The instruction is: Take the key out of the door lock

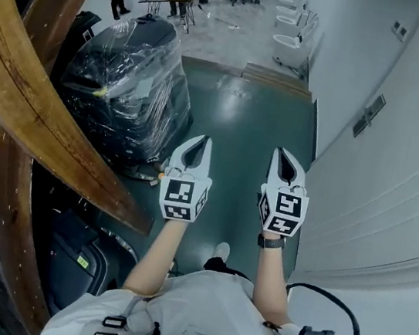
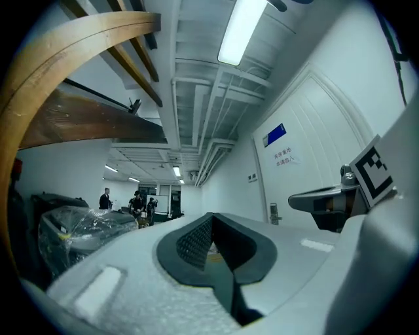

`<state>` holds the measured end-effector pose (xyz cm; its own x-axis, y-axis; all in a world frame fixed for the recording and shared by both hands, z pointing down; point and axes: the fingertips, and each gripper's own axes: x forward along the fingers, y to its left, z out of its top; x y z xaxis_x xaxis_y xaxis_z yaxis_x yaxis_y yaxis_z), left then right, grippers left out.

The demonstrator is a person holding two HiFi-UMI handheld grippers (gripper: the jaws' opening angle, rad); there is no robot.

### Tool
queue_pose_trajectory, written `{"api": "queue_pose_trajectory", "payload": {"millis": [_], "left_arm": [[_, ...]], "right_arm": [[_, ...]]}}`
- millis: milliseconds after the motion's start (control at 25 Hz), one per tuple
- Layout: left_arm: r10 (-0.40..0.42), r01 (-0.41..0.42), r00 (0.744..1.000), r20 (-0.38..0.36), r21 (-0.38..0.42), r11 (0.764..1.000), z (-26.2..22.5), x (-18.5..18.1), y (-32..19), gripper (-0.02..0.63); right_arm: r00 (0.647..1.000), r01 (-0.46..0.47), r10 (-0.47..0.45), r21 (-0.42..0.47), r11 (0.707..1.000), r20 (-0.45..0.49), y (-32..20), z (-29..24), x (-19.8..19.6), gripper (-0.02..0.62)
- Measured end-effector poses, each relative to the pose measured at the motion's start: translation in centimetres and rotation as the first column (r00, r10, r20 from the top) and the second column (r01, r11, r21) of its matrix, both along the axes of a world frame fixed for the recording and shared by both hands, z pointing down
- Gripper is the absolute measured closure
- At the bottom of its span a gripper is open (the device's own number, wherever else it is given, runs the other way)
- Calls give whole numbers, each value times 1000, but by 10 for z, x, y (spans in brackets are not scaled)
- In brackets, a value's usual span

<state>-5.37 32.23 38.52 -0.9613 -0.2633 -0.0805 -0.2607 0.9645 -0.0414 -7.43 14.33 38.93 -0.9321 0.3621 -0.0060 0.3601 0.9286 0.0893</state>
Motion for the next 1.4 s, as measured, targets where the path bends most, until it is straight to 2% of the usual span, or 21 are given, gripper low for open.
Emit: {"api": "queue_pose_trajectory", "payload": {"millis": [120,280,480,640,760,920,1120,1240,1400], "left_arm": [[-18,18,1000,15,3,1000,-14,-49,-2,606],[-11,10,1000,20,25,1000,-22,-100,-6,604],[29,-28,999,-38,24,999,-5,-155,-12,604],[85,-85,995,-50,-2,996,1,-198,-23,604],[134,-133,990,-51,23,991,7,-245,-26,606],[218,-216,976,-21,58,975,-6,-324,-26,606],[287,-289,956,54,42,956,-43,-409,-20,605],[326,-329,944,48,57,943,-40,-443,-19,604],[392,-390,920,-7,83,917,-12,-486,-27,606]], "right_arm": [[1000,-10,10,0,1000,26,-14,-14,-54,592],[1000,2,-2,-39,999,-9,-24,0,-105,592],[997,23,-26,-53,998,-68,-18,24,-156,592],[995,34,-43,-93,995,-95,-16,35,-197,592],[992,20,-29,-78,997,-119,-12,46,-234,592],[994,-22,16,-55,998,-105,-4,36,-300,592],[998,-55,57,-208,977,4,-1,-18,-379,592],[994,-97,105,-202,975,33,2,-21,-406,591],[986,-159,165,-183,970,22,3,-2,-436,591]]}}
